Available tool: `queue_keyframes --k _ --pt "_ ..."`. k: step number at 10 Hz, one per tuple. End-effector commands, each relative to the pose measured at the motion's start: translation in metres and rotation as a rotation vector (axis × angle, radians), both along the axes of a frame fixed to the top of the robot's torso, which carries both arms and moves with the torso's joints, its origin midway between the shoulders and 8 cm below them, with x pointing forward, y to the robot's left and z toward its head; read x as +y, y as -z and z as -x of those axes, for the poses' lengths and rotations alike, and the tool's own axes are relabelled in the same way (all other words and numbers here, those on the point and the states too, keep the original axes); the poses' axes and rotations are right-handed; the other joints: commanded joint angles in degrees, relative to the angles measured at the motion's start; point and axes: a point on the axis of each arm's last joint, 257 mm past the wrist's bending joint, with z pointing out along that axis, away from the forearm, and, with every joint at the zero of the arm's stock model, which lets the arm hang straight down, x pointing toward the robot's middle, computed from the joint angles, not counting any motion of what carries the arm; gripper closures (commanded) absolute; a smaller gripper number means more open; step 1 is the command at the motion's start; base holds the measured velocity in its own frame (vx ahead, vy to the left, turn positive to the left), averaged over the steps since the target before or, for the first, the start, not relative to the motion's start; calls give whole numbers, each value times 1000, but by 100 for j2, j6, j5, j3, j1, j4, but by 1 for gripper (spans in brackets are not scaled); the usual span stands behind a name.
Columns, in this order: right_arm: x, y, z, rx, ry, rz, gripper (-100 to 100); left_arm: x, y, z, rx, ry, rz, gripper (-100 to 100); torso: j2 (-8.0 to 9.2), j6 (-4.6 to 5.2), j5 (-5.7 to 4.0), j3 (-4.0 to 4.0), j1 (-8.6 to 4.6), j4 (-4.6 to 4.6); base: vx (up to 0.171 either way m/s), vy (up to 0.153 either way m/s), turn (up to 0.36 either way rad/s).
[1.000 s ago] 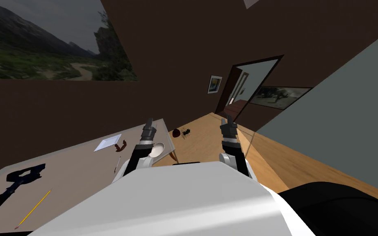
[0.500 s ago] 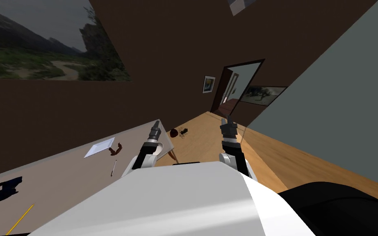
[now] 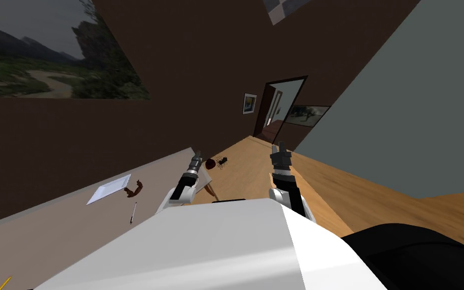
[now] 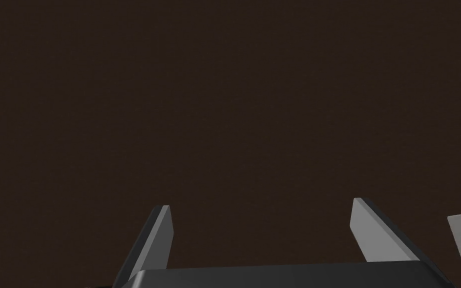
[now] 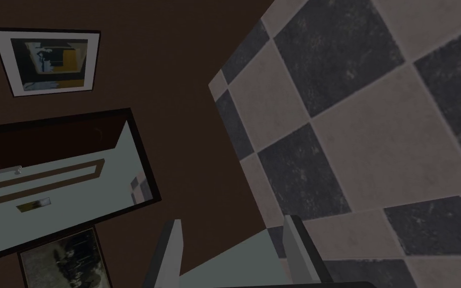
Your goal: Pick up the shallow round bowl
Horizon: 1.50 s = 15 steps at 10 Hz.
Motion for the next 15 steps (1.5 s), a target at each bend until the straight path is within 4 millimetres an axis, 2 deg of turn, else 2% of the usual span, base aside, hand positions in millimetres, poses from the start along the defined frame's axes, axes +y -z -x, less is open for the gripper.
queue_keyframes --k 1,2,4,5,6,8,9,10,11,12,14,15 --pt "0 0 0 0 0 0 0 -3 23 -7 58 4 9 -100 0 0 0 0 0 0 -58 17 -126" --pt "0 0 0 0 0 0 0 -2 27 -7 66 3 9 -100 -2 2 0 -2 -1 -1 -41 18 -90" --pt "0 0 0 0 0 0 0 -7 58 -20 155 9 24 -100 -7 2 0 -4 -1 -2 -66 23 -177" --pt "0 0 0 0 0 0 0 -6 65 -19 171 7 23 -100 1 3 0 0 1 0 -65 22 -78" --pt "0 0 0 0 0 0 0 -8 84 -24 225 9 30 -100 -2 -1 0 -1 1 0 -62 16 -85" --pt "0 0 0 0 0 0 0 -10 103 -29 279 9 38 -100 2 2 0 1 2 0 -70 25 -120" --pt "0 0 0 0 0 0 0 -12 119 -33 327 10 45 -100 -3 -2 0 -1 3 0 -55 27 -64" --pt "0 0 0 0 0 0 0 -12 122 -32 333 9 45 -100 -4 -1 1 -2 4 -1 -41 19 -40" --pt "0 0 0 0 0 0 0 -14 135 -36 377 10 53 -100 -9 -2 0 -5 2 -2 -49 17 -64" --pt "0 0 0 0 0 0 0 -13 140 -35 387 8 53 -100 -9 0 0 -5 1 -2 -38 16 -30" --pt "0 0 0 0 0 0 0 -17 164 -43 466 9 70 -100 -12 -1 0 -7 4 -3 -52 30 -39" --pt "0 0 0 0 0 0 0 -15 176 -39 495 4 68 -100 -7 -1 1 -4 7 -1 -47 17 -18"
